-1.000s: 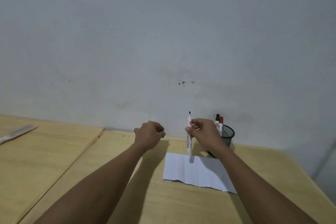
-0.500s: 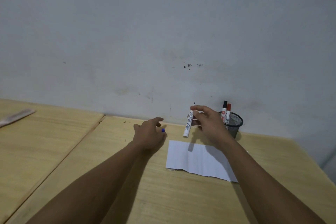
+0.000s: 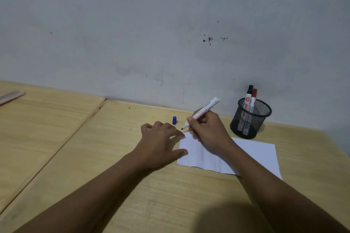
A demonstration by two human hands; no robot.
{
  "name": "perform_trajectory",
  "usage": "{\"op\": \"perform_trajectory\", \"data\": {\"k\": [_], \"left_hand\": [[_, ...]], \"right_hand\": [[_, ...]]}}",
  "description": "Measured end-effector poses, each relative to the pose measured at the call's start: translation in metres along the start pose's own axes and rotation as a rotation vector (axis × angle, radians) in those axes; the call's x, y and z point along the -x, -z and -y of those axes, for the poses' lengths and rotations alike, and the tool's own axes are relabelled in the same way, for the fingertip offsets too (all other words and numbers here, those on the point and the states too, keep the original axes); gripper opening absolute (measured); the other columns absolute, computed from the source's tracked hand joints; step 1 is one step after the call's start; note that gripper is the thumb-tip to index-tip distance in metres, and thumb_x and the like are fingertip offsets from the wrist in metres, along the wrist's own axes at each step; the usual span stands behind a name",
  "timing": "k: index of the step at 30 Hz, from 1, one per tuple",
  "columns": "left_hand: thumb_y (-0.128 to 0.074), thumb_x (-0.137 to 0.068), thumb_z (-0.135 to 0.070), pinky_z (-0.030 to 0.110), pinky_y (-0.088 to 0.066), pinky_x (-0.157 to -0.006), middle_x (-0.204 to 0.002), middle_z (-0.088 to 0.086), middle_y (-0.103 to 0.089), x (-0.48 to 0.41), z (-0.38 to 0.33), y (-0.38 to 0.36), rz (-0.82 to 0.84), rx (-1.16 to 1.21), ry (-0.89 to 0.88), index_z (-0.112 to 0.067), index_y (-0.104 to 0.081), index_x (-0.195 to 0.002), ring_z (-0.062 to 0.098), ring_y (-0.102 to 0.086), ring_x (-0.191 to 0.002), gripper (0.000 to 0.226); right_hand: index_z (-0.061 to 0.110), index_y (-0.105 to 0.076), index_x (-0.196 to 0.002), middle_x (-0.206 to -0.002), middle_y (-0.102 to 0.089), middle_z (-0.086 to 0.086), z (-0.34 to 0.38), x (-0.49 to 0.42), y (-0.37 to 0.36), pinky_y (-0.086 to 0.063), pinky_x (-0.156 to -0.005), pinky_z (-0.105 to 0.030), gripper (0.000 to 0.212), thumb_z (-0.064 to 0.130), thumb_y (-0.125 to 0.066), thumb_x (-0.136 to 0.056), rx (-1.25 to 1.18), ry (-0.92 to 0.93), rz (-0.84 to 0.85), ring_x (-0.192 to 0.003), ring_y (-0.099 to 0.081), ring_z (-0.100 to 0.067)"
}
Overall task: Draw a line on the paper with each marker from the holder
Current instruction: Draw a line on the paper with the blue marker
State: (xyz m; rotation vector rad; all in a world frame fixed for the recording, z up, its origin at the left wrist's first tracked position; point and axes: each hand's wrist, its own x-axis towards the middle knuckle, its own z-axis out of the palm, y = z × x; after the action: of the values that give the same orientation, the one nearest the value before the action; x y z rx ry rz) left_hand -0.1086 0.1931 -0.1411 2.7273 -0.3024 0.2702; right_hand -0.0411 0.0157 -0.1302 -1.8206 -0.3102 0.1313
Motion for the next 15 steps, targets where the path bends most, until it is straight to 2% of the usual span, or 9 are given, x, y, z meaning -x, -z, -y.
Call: {"op": "perform_trajectory", "data": {"k": [3,6,9,15], "left_hand": [[-0.054,-0.078,-0.068,0.045,-0.026,-0.099,-0.124,-0.017,-0.059,0.003,0.004,-0.007,-0.002,-0.030,-0.029,-0.043,-0.065,-0.114,0.010,-0.043,-0.119,0.045],[-0.047,-0.081,-0.071,0.054,-0.026,-0.103,-0.130,-0.016,-0.056,0.004,0.008,-0.008,0.034,-0.068,-0.028,-0.044,-0.065,-0.117,0.011,-0.039,-0.125,0.048],[-0.036,-0.079,-0.077,0.063,-0.023,-0.105,-0.141,-0.016,-0.047,0.003,0.012,-0.006,0.123,-0.081,-0.021,-0.048,-0.058,-0.123,0.011,-0.029,-0.132,0.057],[-0.030,-0.076,-0.078,0.071,-0.016,-0.105,-0.152,-0.014,-0.035,0.005,0.013,-0.002,0.204,-0.076,-0.004,-0.051,-0.052,-0.129,0.014,-0.017,-0.140,0.063]], "right_hand": [[0.007,-0.063,-0.095,-0.078,-0.072,-0.008,-0.012,-0.002,0.000,-0.052,-0.057,-0.026,0.015,0.022,-0.065,-0.096,0.043,-0.001,-0.009,-0.061,-0.065,-0.014],[0.011,-0.064,-0.099,-0.085,-0.073,-0.005,-0.020,-0.001,-0.002,-0.055,-0.061,-0.021,0.012,0.023,-0.064,-0.096,0.074,0.011,-0.045,-0.069,-0.070,-0.011],[0.010,-0.066,-0.103,-0.090,-0.074,-0.002,-0.023,-0.001,-0.003,-0.057,-0.064,-0.021,0.015,0.024,-0.064,-0.096,0.093,0.028,-0.055,-0.076,-0.072,-0.010],[0.013,-0.068,-0.097,-0.082,-0.074,0.001,-0.022,-0.001,-0.003,-0.058,-0.066,-0.022,0.014,0.026,-0.063,-0.096,0.146,0.064,-0.035,-0.071,-0.070,-0.010]]}}
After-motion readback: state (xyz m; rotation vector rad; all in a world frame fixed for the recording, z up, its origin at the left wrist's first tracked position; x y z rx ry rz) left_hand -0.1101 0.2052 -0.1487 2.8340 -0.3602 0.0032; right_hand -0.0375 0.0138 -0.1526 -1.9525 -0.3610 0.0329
